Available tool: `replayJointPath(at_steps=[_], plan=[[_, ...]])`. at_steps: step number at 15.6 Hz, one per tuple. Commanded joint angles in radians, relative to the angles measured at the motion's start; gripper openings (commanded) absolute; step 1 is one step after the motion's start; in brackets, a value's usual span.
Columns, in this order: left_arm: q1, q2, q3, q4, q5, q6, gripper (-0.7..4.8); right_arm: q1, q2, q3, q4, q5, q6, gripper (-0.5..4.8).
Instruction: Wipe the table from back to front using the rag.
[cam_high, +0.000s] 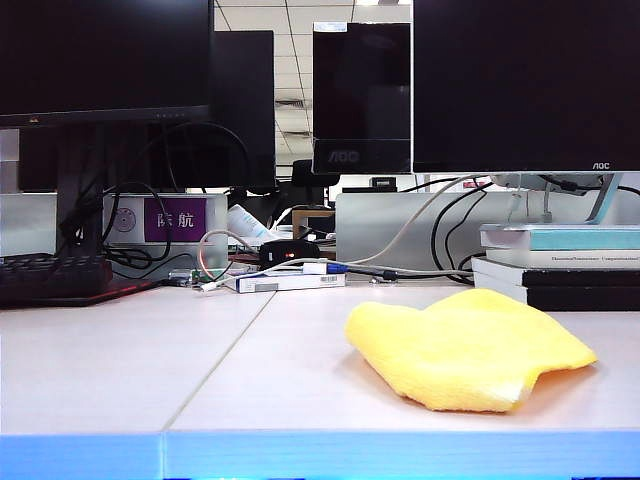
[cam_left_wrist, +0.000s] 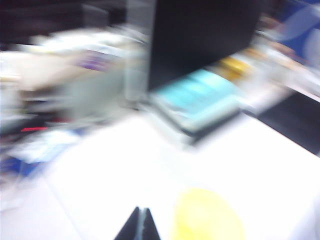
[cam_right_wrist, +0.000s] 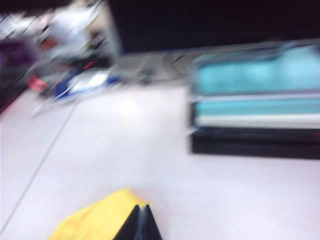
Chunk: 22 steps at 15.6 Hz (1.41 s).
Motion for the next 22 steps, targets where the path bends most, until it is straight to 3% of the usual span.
replayJointPath(at_steps=[1, 4, 6, 8, 10, 11, 12, 16, 18, 20, 21, 22], plan=[[-0.043, 0.015, 0.018, 0.003, 0.000, 0.006, -0.03, 0.127, 0.064, 0.005, 0.007, 0.007, -0.015, -0.01], [-0.081, 0.027, 0.019, 0.002, -0.002, 0.007, -0.03, 0.270, 0.152, 0.005, -0.003, 0.022, -0.014, -0.01], [-0.084, 0.027, 0.019, 0.005, 0.001, 0.007, -0.03, 0.397, 0.237, 0.005, -0.017, 0.127, -0.013, -0.01], [-0.084, 0.027, 0.019, 0.009, 0.001, 0.007, -0.03, 0.463, 0.314, 0.005, -0.019, 0.212, 0.005, -0.01], [-0.083, 0.027, 0.027, 0.010, 0.000, 0.007, -0.03, 0.497, 0.441, 0.005, -0.013, 0.212, 0.148, 0.00], [-0.083, 0.027, 0.031, 0.012, 0.000, 0.008, -0.03, 0.500, 0.514, 0.005, -0.004, 0.194, 0.160, 0.89], [-0.083, 0.027, 0.031, 0.013, 0.000, 0.007, -0.03, 0.499, 0.615, 0.005, 0.005, 0.168, 0.180, 2.60], [-0.083, 0.027, 0.031, 0.029, 0.005, 0.007, -0.03, 0.499, 0.753, 0.005, 0.103, 0.182, 0.178, 2.80], [-0.083, 0.027, 0.031, 0.034, 0.008, 0.007, -0.03, 0.499, 0.881, 0.005, 0.190, 0.191, 0.178, 2.79], [-0.083, 0.027, 0.031, 0.033, 0.008, 0.007, -0.03, 0.499, 0.982, 0.005, 0.214, 0.217, 0.182, 1.53], [-0.083, 0.027, 0.031, 0.033, 0.008, 0.007, -0.03, 0.499, 0.996, 0.003, 0.210, 0.216, 0.186, 0.30], [-0.083, 0.027, 0.031, 0.033, 0.008, 0.007, -0.03, 0.499, 1.001, 0.003, 0.205, 0.217, 0.193, -0.06]])
